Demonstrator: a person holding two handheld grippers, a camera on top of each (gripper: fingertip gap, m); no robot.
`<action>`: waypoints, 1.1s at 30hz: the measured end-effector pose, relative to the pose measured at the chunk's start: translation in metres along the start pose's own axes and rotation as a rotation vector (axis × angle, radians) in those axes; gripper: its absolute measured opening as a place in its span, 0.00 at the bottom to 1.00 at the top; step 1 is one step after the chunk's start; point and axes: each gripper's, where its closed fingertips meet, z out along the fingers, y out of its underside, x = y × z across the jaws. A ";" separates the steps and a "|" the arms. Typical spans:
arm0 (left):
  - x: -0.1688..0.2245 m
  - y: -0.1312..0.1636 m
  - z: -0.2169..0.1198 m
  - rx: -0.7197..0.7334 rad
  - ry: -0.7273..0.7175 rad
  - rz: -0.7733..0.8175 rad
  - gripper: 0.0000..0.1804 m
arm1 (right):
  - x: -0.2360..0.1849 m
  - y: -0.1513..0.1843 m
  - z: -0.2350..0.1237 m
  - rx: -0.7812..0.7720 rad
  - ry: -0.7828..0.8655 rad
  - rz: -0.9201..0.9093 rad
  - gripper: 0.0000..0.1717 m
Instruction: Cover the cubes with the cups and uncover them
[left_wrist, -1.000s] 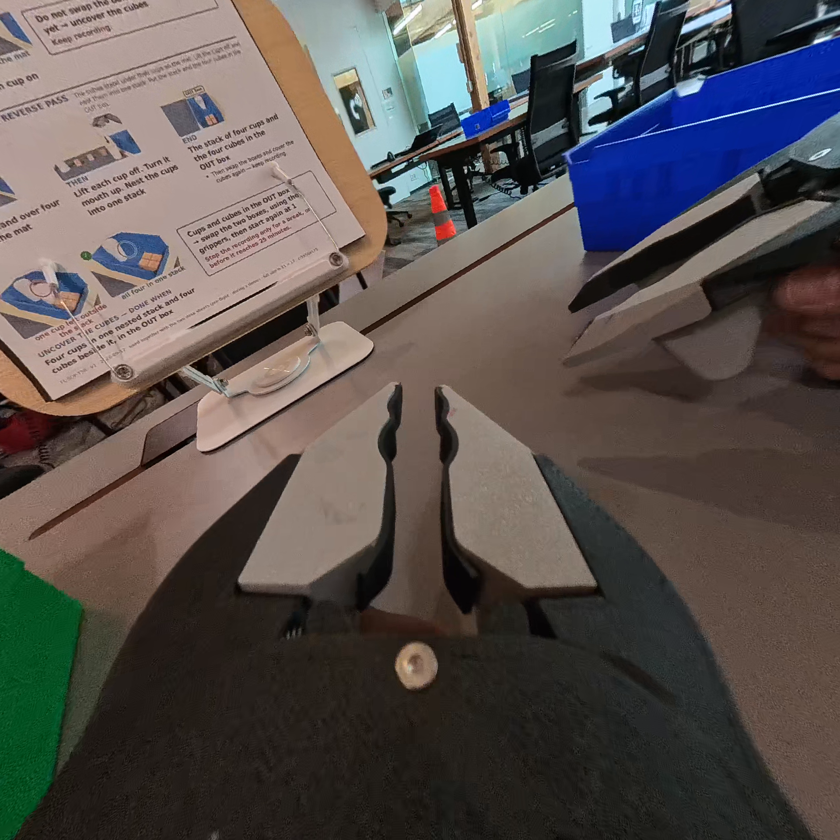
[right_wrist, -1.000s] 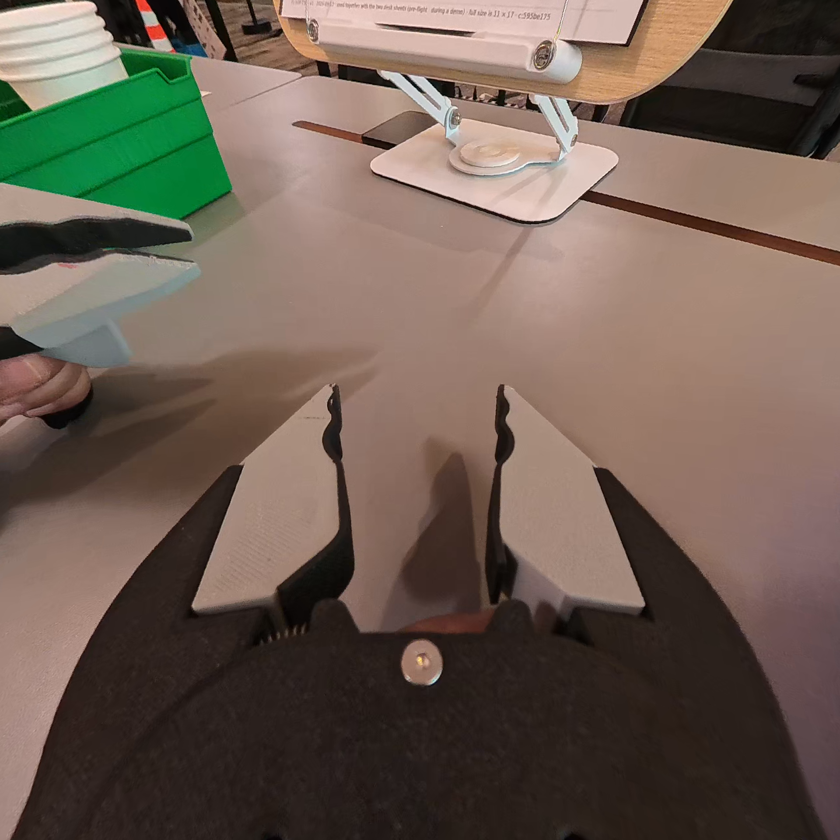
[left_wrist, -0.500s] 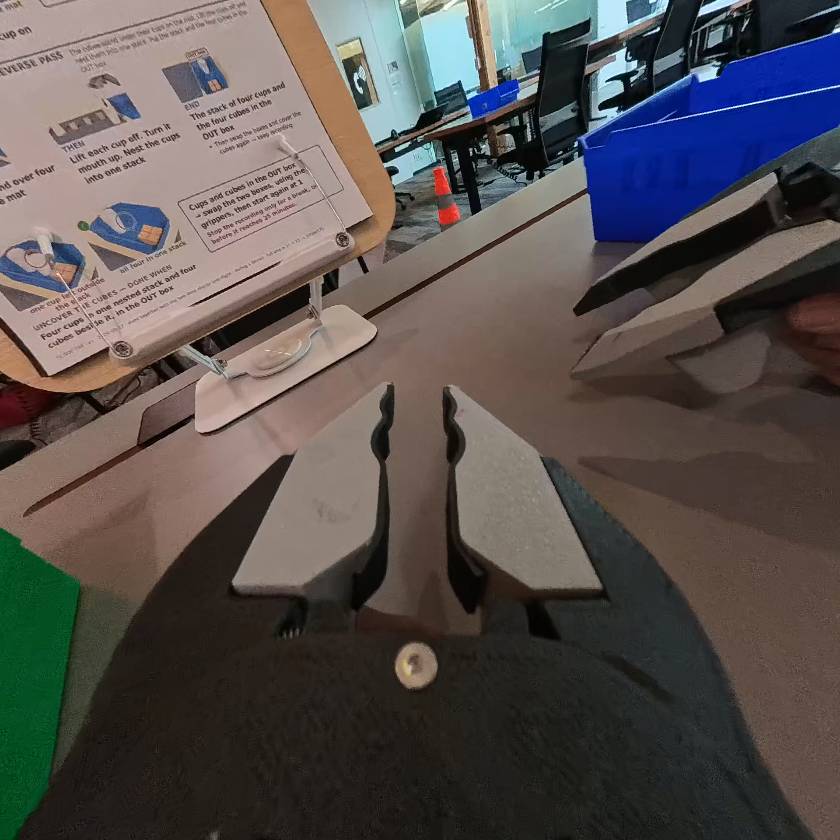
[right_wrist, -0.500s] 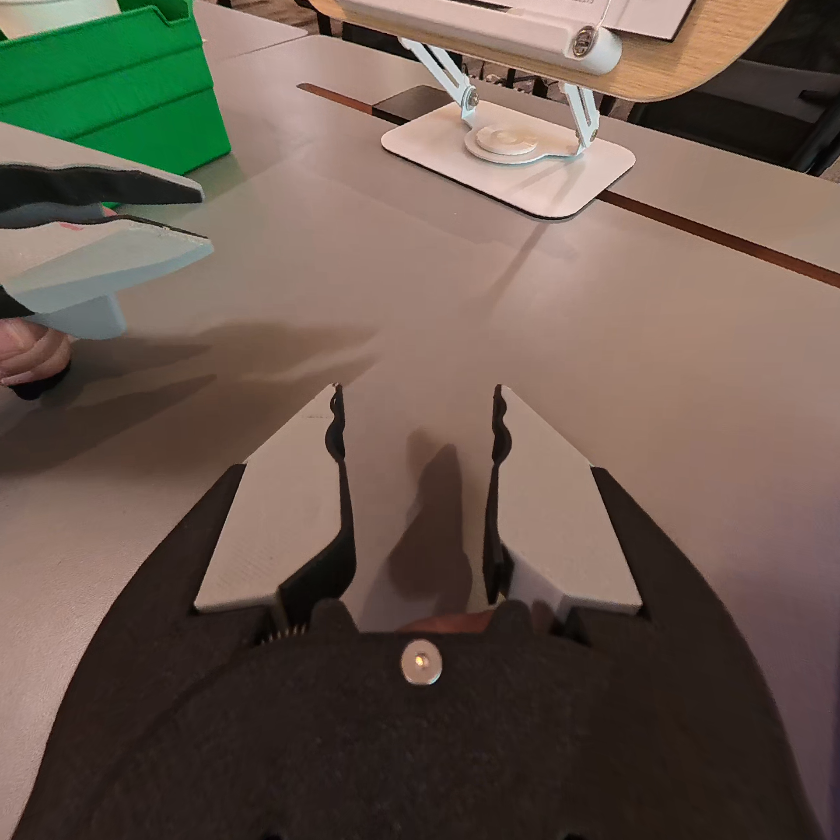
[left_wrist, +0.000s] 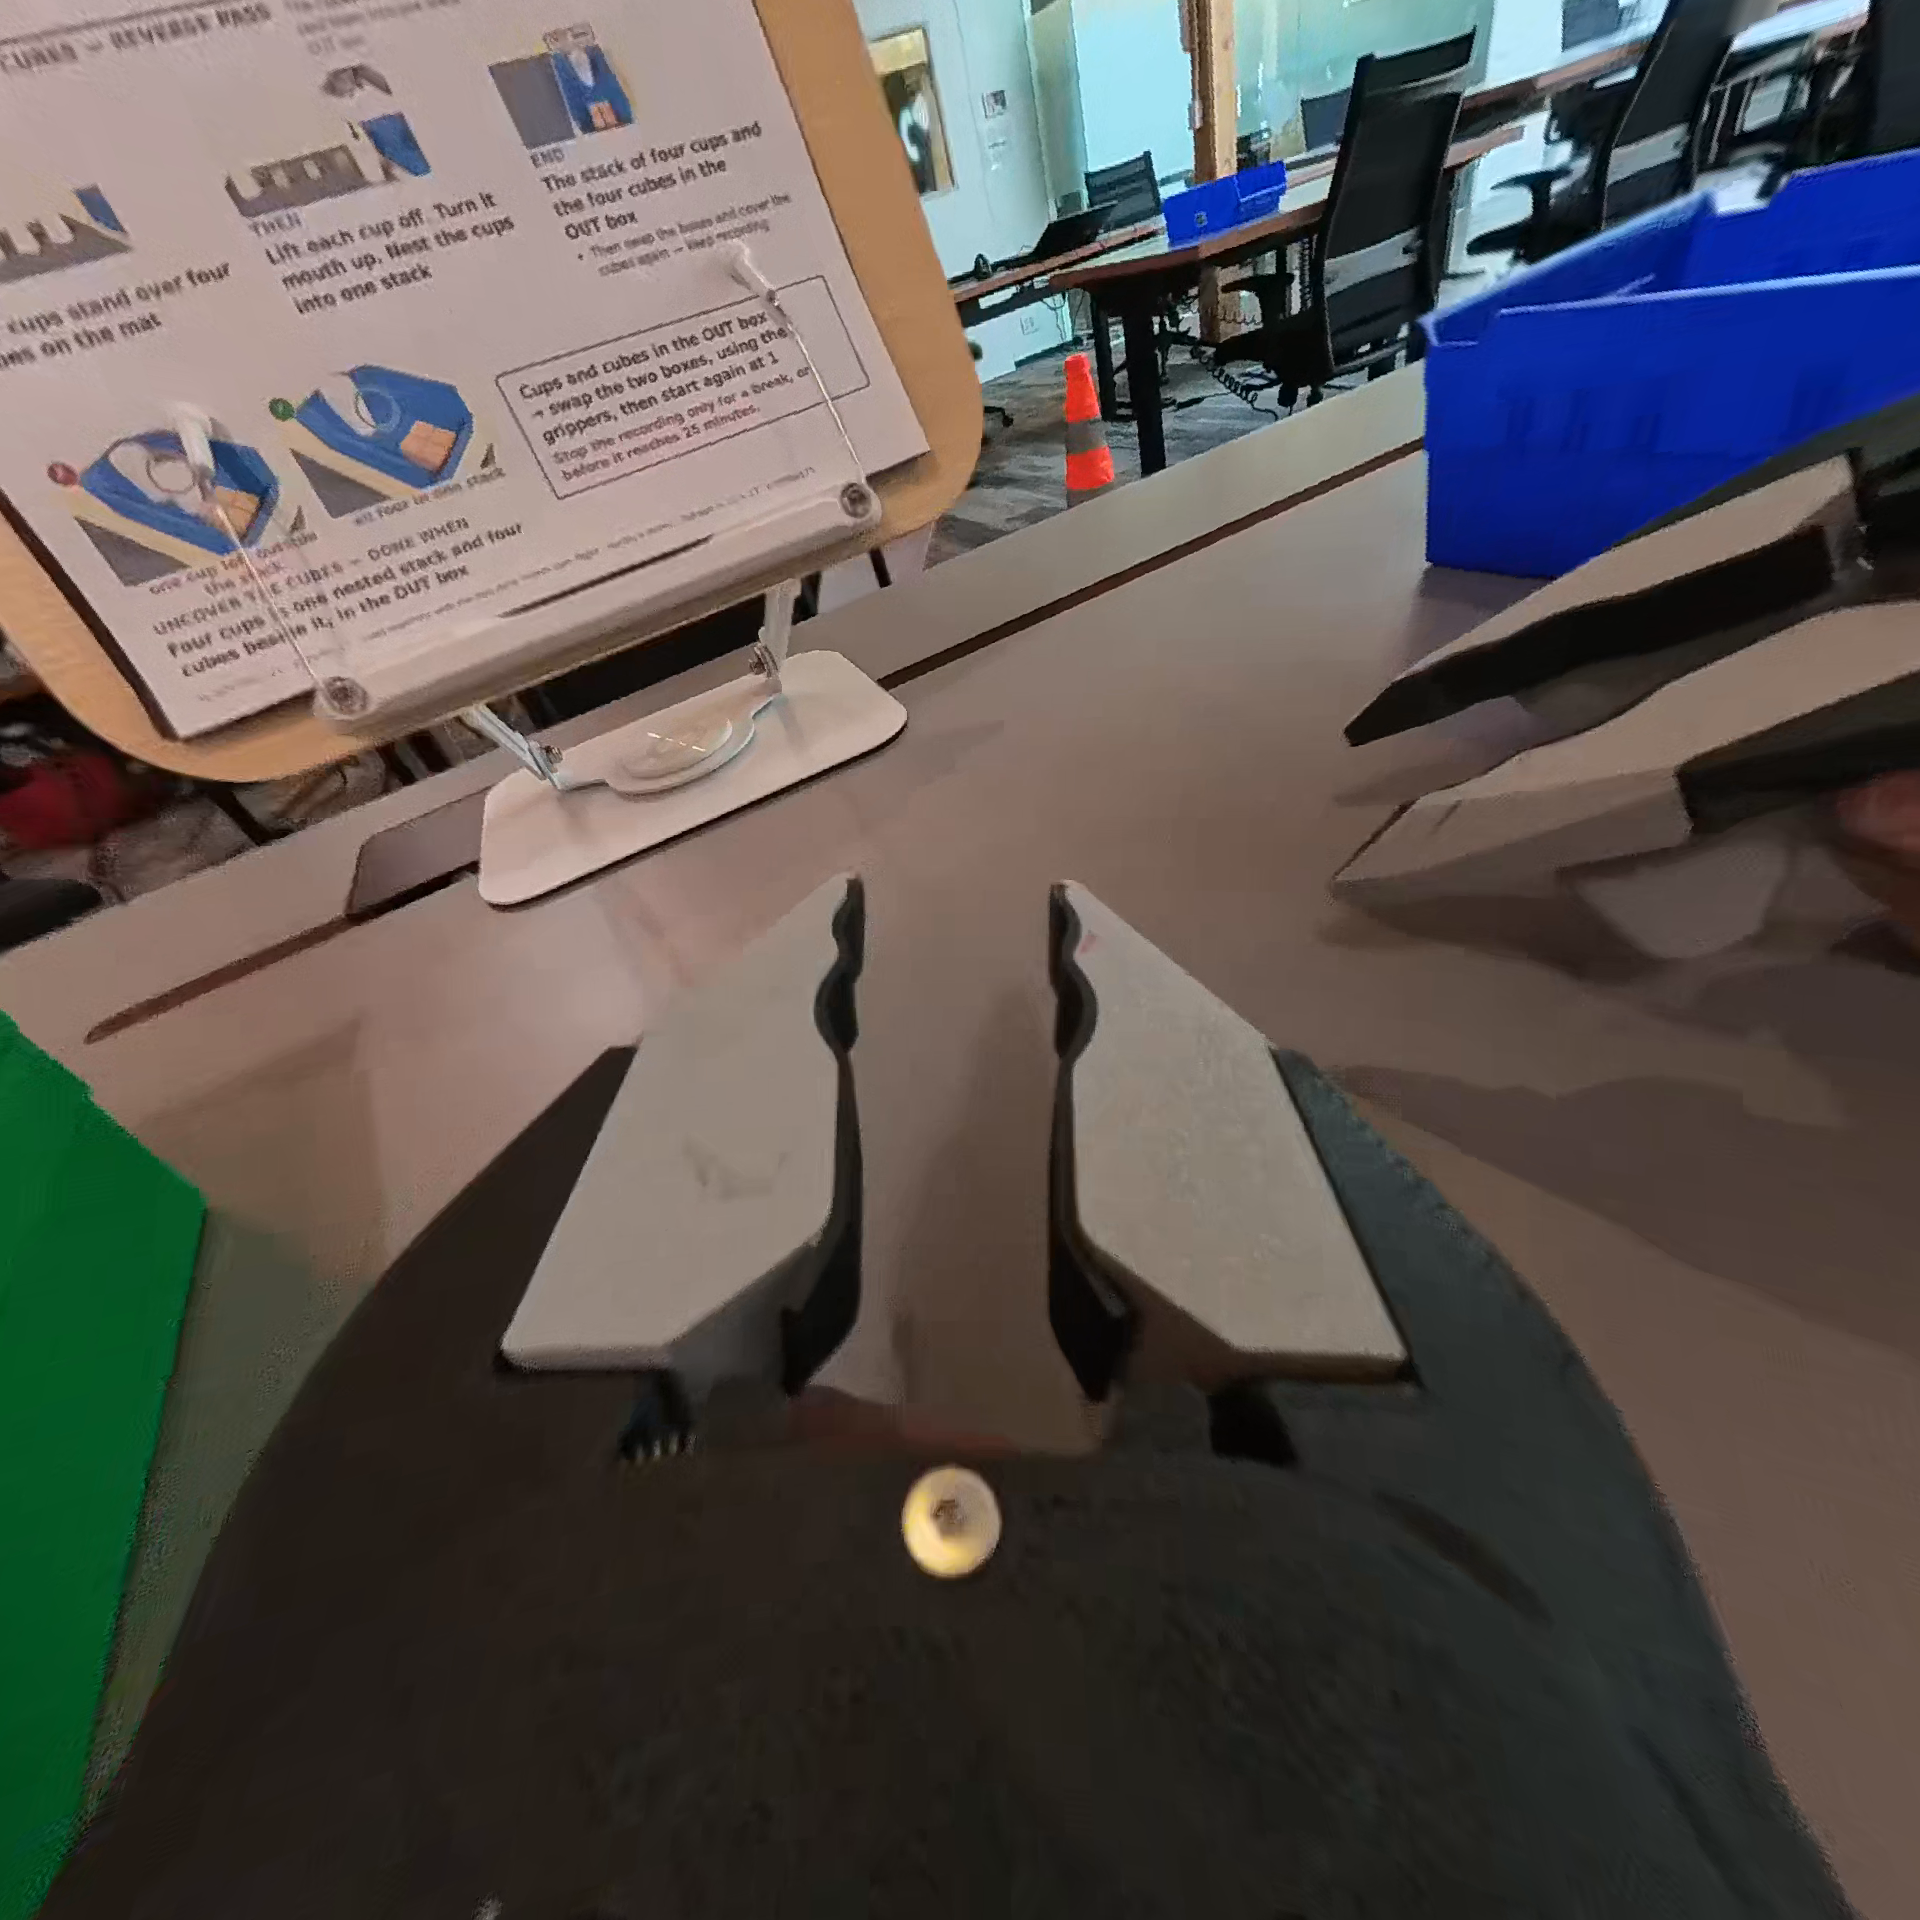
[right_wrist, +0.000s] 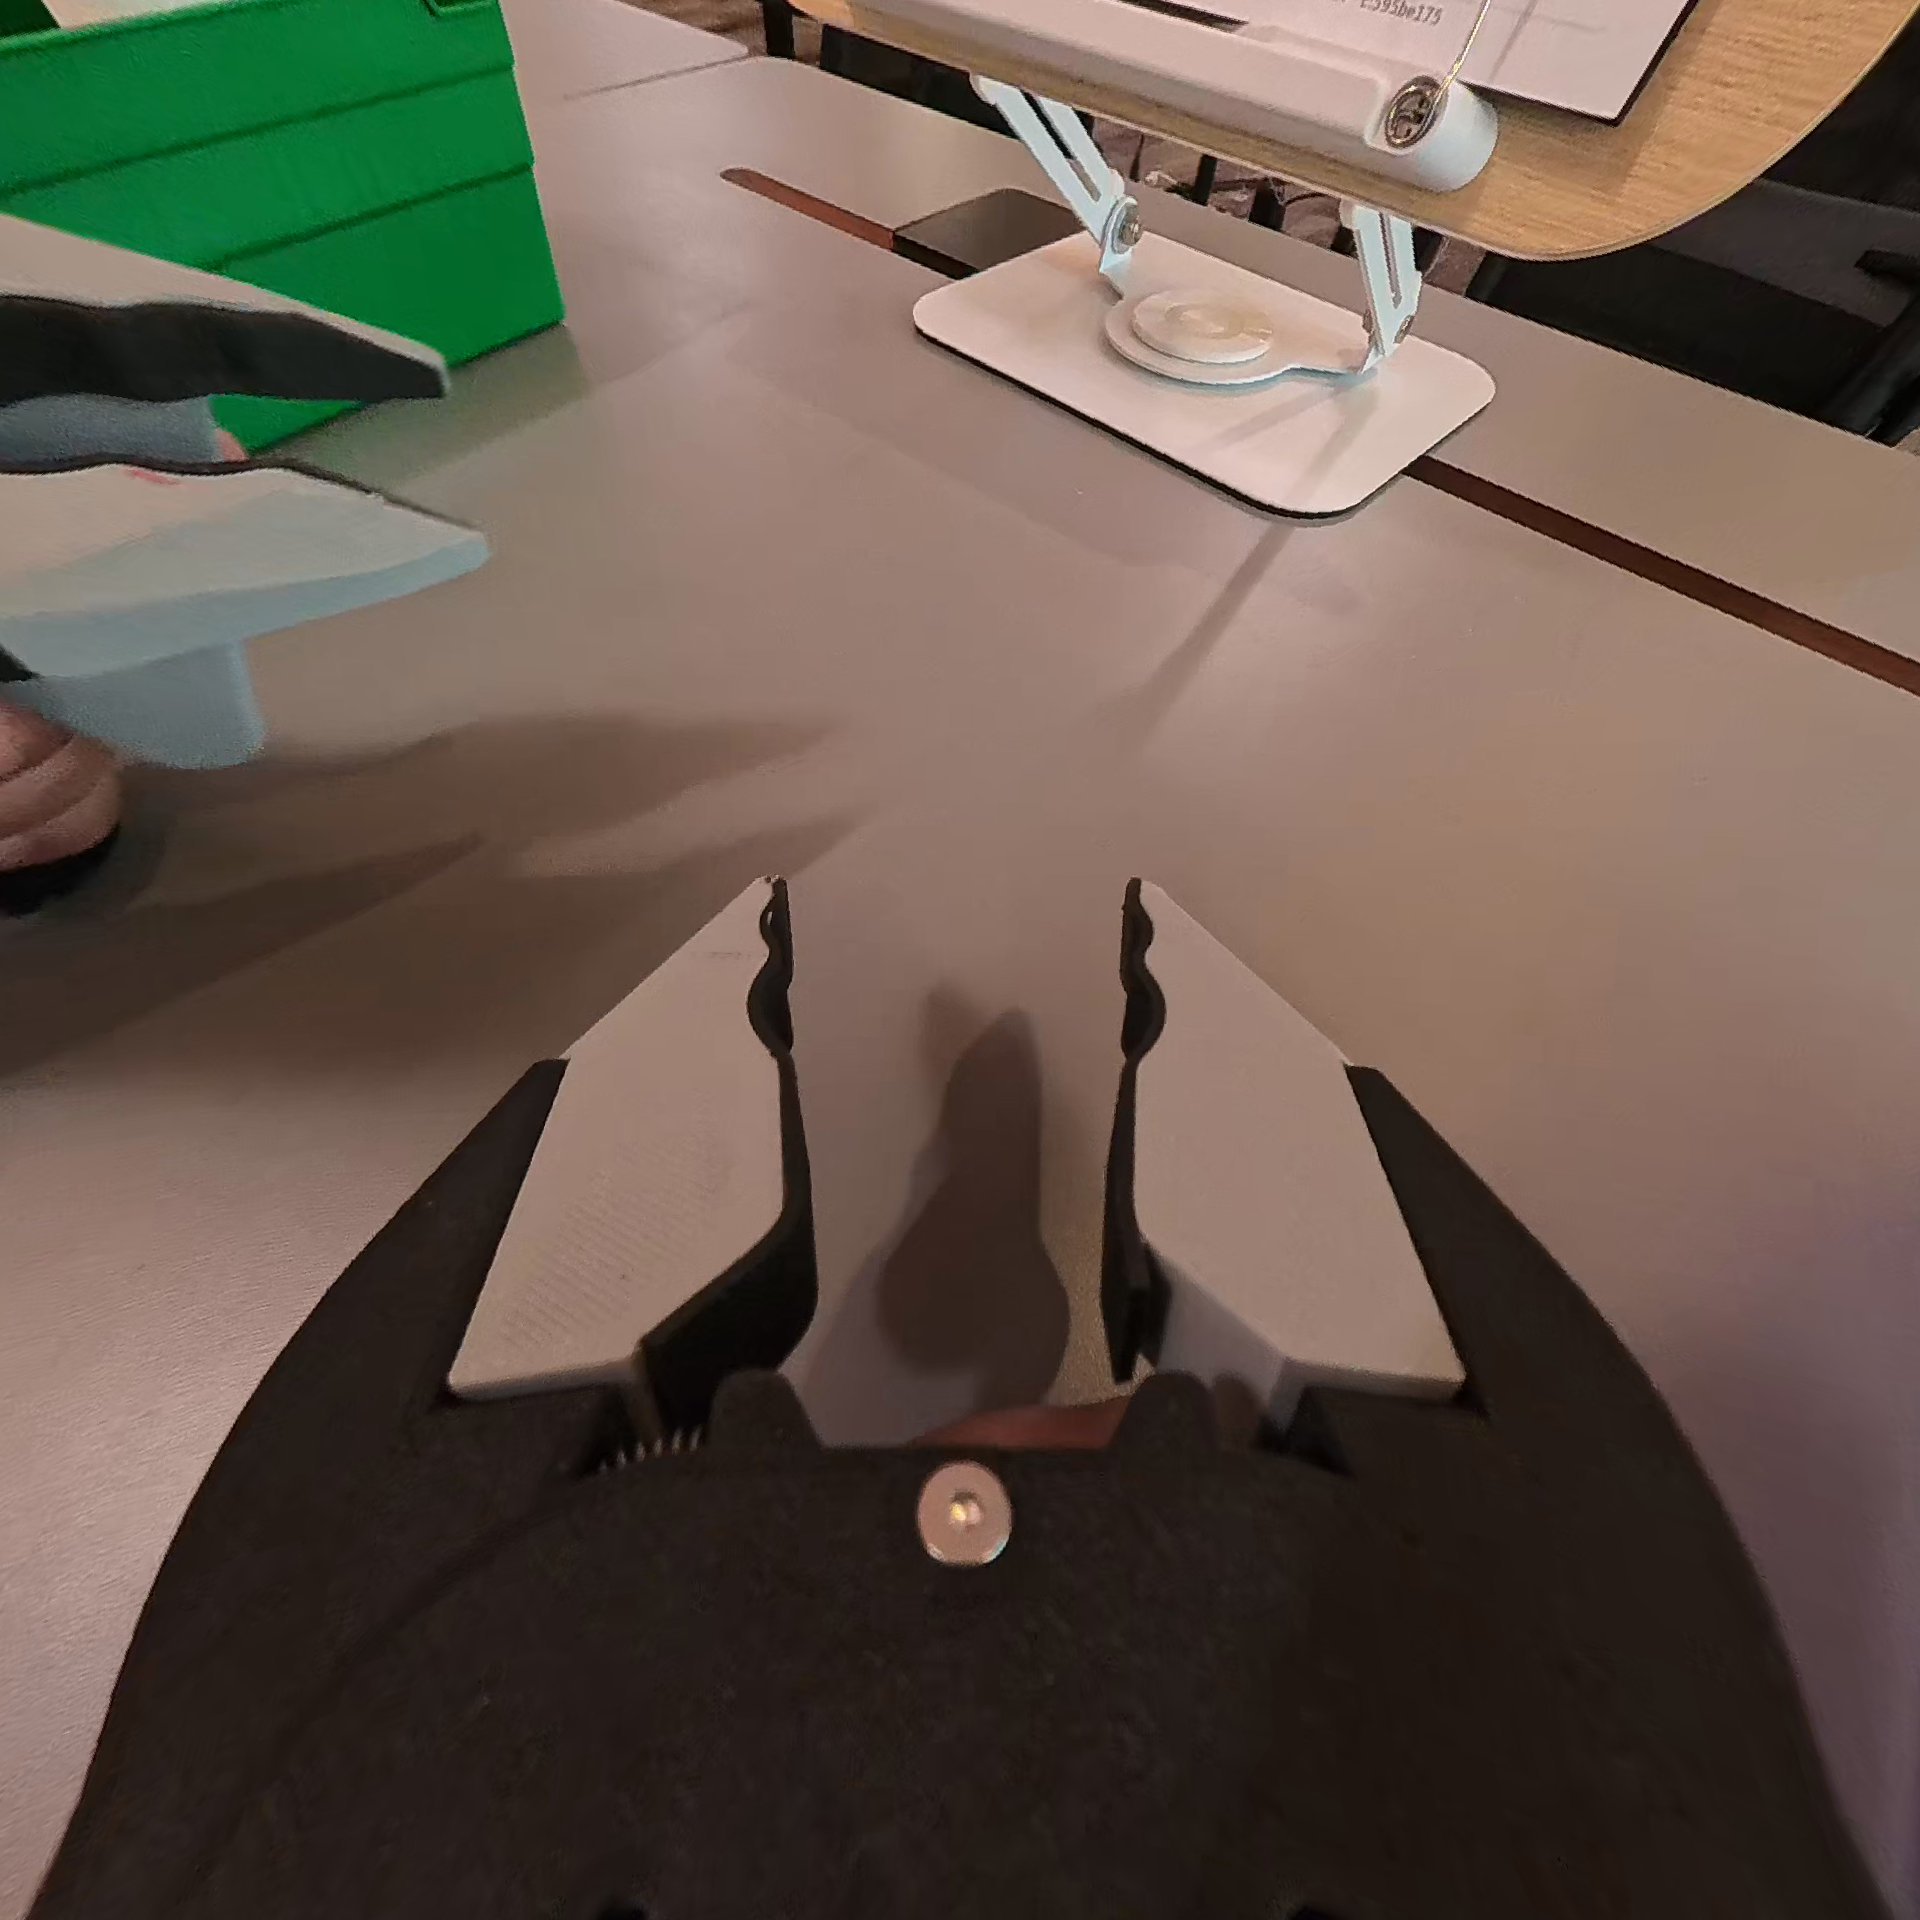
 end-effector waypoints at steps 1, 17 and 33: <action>0.001 0.002 -0.005 -0.010 0.013 -0.088 0.22 | 0.000 -0.001 0.000 0.004 -0.001 0.005 0.35; -0.253 0.022 -0.196 -0.338 -0.595 -0.307 0.38 | -0.009 -0.003 -0.002 0.016 0.042 -0.131 0.35; -0.272 0.146 -0.171 -0.710 -0.519 -0.574 0.35 | -0.007 0.001 -0.001 -0.014 0.090 -0.169 0.35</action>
